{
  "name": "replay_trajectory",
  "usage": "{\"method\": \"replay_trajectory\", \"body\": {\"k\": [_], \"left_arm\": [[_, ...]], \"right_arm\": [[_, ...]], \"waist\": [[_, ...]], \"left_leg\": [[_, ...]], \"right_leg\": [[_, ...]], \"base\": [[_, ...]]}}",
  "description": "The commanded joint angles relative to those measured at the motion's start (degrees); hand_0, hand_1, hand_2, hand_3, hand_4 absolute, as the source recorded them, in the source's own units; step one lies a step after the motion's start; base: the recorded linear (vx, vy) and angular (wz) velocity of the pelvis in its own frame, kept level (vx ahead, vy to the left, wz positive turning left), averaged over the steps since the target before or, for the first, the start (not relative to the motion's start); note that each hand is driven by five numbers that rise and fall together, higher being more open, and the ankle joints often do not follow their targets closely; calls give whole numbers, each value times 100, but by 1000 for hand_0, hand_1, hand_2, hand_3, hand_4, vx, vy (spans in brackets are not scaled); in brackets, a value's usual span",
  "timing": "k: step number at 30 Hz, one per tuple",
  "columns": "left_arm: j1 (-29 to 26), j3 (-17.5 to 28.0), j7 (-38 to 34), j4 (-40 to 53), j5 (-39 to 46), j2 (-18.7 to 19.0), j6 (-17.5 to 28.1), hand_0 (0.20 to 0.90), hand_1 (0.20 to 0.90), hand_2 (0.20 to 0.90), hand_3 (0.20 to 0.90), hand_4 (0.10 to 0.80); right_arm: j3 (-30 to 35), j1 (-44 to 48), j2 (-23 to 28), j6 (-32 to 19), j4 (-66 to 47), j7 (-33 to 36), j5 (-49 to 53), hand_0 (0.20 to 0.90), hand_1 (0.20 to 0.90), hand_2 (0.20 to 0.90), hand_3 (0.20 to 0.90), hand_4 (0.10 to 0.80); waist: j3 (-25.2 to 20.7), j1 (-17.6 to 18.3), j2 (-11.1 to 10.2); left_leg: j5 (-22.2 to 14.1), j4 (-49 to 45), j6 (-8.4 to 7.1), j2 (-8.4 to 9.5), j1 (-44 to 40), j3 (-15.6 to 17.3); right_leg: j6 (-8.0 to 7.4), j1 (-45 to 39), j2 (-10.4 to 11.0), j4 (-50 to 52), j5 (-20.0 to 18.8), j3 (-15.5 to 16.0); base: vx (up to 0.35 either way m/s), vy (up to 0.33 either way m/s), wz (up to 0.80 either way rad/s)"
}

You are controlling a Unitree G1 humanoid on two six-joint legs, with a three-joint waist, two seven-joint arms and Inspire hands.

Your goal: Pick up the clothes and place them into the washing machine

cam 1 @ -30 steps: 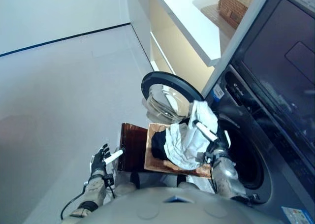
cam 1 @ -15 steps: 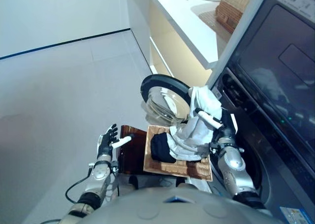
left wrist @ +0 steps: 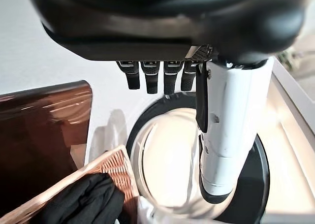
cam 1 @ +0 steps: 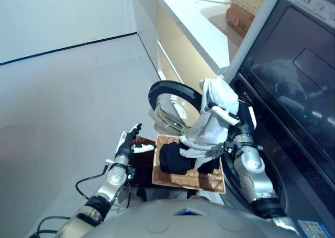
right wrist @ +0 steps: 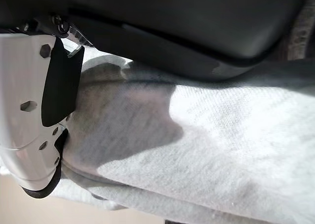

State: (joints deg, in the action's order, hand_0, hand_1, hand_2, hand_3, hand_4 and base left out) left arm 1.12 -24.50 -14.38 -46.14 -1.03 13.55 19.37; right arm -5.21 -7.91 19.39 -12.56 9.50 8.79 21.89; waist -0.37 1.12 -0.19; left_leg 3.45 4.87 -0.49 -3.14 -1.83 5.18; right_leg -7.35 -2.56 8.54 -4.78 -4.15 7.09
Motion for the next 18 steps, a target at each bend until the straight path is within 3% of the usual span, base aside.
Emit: {"method": "replay_trajectory", "body": {"k": [1, 10, 18], "left_arm": [[-818, -297, -213, -203, -60, 312, 698, 900, 900, 900, 900, 800], [-1034, -573, -395, -338, 180, 155, 718, 900, 900, 900, 900, 800], [-1318, -767, -480, -355, 130, 98, 755, 900, 900, 900, 900, 800]], "right_arm": [[23, 1104, 247, -944, -1131, -43, 131, 200, 200, 200, 200, 300], [-233, 1435, 403, -913, -1499, -13, 352, 200, 200, 200, 200, 300], [-348, 1468, 579, -765, -1698, 3, -132, 200, 200, 200, 200, 300]], "waist": [[-561, -24, -334], [-653, 17, -401], [-709, 65, -421]], "left_leg": [[-479, -84, -446, -161, -270, -39], [-466, -80, -452, -176, -286, -7], [-448, -92, -440, -183, -297, 5]], "right_leg": [[-226, 302, 325, 239, 82, -30], [-223, 302, 309, 249, 78, -66], [-223, 302, 303, 288, 71, -93]], "base": [[-16, -2, -4], [-3, 0, -1], [-7, -2, -1]]}}
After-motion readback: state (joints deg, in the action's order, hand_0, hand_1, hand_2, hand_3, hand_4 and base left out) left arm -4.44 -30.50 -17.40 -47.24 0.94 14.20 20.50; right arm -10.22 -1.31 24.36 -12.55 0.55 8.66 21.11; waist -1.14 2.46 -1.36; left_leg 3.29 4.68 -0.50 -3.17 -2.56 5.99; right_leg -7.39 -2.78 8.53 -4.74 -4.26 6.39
